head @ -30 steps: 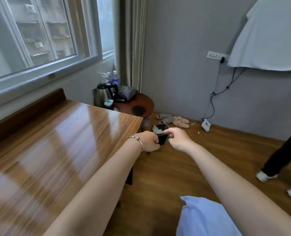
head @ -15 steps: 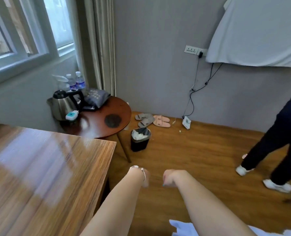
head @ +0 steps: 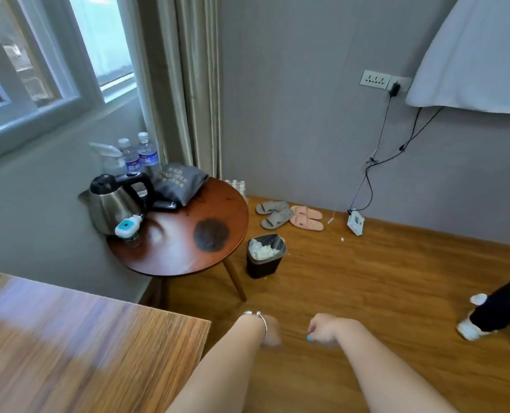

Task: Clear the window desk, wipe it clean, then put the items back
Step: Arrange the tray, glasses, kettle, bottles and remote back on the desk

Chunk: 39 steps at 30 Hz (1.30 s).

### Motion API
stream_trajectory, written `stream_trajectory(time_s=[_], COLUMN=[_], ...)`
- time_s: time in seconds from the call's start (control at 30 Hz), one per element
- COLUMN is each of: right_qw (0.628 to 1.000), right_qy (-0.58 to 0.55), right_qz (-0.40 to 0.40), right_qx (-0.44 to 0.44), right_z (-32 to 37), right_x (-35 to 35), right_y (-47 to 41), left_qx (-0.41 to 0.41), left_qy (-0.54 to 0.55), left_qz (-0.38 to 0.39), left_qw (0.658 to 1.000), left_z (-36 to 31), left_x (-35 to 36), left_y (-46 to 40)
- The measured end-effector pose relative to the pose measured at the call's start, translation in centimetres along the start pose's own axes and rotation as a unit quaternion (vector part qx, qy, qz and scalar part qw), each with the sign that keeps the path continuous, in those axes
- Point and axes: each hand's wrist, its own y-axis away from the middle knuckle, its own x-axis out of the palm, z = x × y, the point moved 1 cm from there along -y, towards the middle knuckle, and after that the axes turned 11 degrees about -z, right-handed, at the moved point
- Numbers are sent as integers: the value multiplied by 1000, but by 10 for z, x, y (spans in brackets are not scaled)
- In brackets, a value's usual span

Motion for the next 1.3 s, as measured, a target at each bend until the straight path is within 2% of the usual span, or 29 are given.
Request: stream_trajectory(time_s=[0.1,0.27,0.37,0.47,0.7,0.87,1.07,1.3], right_qw=[1000,995,989,981,964,952,945,953], right_qy=[18,27,25,26,-59,-76,19,-79], right_qz=[5,-35,-57,-60,-122,-129,-113,-109], right_qx=[-23,-86,-134,-182,-227,-265,-307,-271], right_z=[6,28,45,61,94,139,200,271], right_x=[-19,-79,-122,-164,-250,-276,-288,-307], right_y=[-34,-106,-150,-191,-265,-296,-335,-385], left_qx=[-37,-76,-107,-132,-239,-279,-298,-328], left_qy=[65,131,184,232,295,307,330,407], left_qz=[-15,-104,-173,-199,-295,-344,-392,-400], left_qw=[997,983,962,943,877,842,805,753], left_z=[20,64,79,84,119,152,208,283], left_x=[-22,-72,-115,-158,-221,-243,-260,-286], left_y=[-22,-56,-83,-108,-144,-150,-166,-204])
